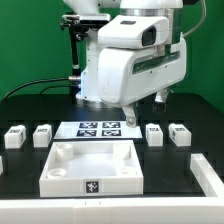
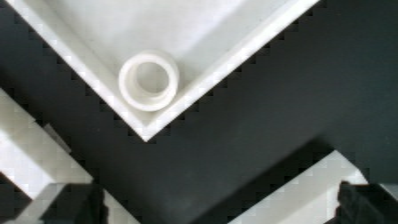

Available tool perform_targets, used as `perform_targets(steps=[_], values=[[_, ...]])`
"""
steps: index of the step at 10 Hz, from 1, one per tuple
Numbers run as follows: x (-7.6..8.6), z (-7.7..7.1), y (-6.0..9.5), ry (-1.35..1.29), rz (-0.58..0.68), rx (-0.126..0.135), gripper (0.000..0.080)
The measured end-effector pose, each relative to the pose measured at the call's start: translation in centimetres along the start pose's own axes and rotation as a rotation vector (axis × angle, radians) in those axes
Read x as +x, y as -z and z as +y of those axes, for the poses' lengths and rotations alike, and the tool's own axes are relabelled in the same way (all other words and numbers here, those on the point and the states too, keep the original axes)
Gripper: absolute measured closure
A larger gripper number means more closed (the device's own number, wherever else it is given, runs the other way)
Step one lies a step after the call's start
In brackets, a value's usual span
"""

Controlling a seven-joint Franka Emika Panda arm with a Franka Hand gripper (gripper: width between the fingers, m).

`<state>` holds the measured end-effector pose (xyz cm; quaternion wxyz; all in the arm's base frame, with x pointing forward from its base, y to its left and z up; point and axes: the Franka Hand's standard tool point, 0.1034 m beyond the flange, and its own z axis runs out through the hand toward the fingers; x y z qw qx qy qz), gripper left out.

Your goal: Assemble one leg

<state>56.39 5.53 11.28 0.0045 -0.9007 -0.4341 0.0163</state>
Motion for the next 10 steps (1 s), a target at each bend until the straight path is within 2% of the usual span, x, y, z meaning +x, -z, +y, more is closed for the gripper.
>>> perform_targets(steps=[10], values=[[-0.01,-0.02,-0.07,0.000,-0.001,0.001,0.0150]])
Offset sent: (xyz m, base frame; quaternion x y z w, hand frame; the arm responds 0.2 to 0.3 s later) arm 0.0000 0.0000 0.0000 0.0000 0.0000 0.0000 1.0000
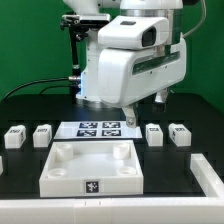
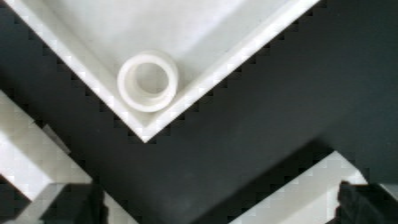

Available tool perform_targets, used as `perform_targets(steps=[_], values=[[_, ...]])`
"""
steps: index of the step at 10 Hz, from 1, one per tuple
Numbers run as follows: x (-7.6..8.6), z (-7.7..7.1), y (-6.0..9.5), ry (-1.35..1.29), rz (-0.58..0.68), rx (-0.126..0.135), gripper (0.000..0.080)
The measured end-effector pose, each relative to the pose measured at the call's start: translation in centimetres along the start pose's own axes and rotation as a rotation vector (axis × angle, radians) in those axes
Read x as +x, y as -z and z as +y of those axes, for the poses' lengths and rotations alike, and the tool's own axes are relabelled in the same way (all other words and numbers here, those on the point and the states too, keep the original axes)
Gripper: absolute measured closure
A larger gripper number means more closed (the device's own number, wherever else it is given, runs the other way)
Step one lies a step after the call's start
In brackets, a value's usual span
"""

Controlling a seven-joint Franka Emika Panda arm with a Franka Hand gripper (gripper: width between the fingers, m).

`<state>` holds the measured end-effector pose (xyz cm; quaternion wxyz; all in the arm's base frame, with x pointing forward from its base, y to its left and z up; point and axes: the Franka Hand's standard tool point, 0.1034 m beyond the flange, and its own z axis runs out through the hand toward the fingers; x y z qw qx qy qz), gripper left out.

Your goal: Assemble one leg

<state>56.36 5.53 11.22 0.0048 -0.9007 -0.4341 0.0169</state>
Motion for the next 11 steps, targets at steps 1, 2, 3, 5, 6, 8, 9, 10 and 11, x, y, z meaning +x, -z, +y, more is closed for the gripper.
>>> perform_targets(steps=[1,2,3,5,6,8,9,10,11], values=[[-0.1,0.1,0.0,0.008,0.003,-0.004,0.0150],[-1.5,0.8,-0.7,0.114,0.041,-0.049,0.0150],[-4.1,0.1,-2.0,0.181,0.050,-0.064,0.0150],[-6.8,-1.5,-3.8,0.409,0.013,-0.055,0.0150],[-7.7,-1.7,-4.3,0.474,-0.004,-0.047,0.0150],[-8.3,-1.9,-4.5,0.479,-0.010,-0.039,0.0150],[-8.3,-1.9,-4.5,0.478,-0.010,-0.039,0.0150],[-8.4,-1.9,-4.6,0.478,-0.010,-0.038,0.0150],[-8.5,-1.8,-4.7,0.526,-0.004,-0.047,0.0150]])
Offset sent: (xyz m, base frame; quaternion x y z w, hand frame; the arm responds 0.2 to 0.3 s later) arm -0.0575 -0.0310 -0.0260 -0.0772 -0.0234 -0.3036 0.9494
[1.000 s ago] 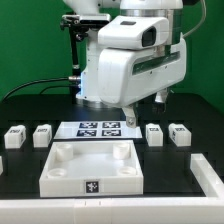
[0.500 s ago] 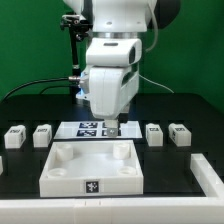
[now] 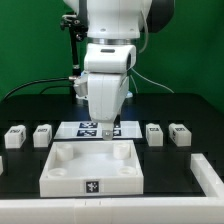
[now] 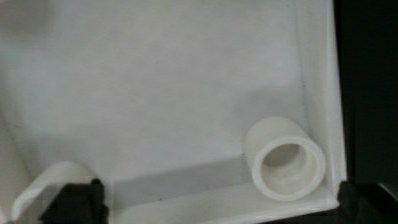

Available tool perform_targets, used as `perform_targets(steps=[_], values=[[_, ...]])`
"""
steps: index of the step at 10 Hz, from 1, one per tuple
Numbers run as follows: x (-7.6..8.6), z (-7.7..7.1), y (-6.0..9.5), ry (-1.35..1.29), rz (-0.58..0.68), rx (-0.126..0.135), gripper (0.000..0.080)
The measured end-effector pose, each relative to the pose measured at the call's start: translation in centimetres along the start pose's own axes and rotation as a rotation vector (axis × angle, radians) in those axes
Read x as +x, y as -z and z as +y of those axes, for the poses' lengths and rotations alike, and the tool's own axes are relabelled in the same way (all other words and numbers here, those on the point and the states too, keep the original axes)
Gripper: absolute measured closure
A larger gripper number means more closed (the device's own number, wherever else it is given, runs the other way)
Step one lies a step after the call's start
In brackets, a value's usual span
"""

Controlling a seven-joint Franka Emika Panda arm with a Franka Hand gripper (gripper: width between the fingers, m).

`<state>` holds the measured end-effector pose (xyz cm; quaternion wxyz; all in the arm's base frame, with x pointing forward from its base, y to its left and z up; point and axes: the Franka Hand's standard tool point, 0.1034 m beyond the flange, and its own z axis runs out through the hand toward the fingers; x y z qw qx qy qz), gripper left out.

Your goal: Assemble one leg

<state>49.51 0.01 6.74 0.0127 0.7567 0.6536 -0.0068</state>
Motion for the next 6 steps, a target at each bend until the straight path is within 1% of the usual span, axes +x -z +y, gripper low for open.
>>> perform_targets(steps=[1,2,3,4,5,6], values=[[-0.7,-0.6,-0.8,0.117,0.012,-0.029,0.0150],[-1.5,-2.2,-1.8,0.180,0.018,-0.035,0.0150],[-2.1,-3.2,-2.4,0.212,0.024,-0.048,0.0150],[-2.4,-4.1,-2.9,0.228,0.027,-0.046,0.0150],[-2.6,-4.7,-3.4,0.229,0.029,-0.037,0.0150],[-2.8,-5.3,-4.1,0.225,0.031,-0.021,0.0150]])
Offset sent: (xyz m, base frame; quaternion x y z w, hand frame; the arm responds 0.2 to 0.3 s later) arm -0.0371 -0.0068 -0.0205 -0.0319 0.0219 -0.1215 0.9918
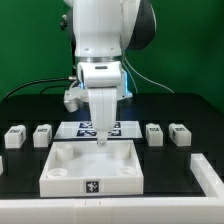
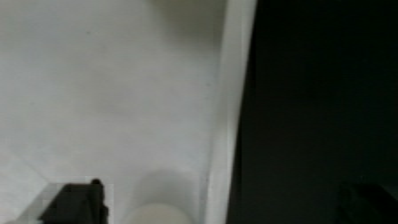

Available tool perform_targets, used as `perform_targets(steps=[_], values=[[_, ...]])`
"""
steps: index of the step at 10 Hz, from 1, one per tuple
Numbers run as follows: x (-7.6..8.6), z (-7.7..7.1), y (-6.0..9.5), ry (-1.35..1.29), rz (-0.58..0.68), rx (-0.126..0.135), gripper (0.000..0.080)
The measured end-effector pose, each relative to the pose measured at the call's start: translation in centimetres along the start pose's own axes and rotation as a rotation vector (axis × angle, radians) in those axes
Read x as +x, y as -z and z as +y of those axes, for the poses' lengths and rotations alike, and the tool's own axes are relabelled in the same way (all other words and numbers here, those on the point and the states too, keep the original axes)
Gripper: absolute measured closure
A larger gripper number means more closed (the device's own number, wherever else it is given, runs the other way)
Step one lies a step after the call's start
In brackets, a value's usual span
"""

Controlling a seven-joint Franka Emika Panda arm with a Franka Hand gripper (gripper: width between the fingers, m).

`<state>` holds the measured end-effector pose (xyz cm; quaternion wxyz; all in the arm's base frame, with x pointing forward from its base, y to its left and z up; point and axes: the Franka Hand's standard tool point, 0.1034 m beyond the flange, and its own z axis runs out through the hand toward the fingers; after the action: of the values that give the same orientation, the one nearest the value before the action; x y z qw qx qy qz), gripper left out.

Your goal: Assemble one leg

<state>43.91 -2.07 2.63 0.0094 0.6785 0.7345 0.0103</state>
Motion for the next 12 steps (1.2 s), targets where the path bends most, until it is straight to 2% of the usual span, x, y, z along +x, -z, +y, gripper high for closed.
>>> perform_targets(steps=[1,3,7,8,9,10,11,12], values=[[0.1,-0.2,-0.9,-0.002,0.005,0.015,0.0150],[-0.1,0.0,-1.9,-0.007,0.009,0.026,0.0150],[-0.2,0.2,-2.1,-0.020,0.009,0.029,0.0177],[-0.2,0.1,-2.1,-0.020,0.009,0.029,0.0348],[-0.2,0.1,-2.1,-0.020,0.009,0.029,0.0348],[-0.2,0.1,-2.1,-0.020,0.010,0.029,0.0562],[-0.2,0.1,-2.1,-0.020,0.010,0.029,0.0697],[-0.2,0.1,-2.1,-0.020,0.010,0.030,0.0742]])
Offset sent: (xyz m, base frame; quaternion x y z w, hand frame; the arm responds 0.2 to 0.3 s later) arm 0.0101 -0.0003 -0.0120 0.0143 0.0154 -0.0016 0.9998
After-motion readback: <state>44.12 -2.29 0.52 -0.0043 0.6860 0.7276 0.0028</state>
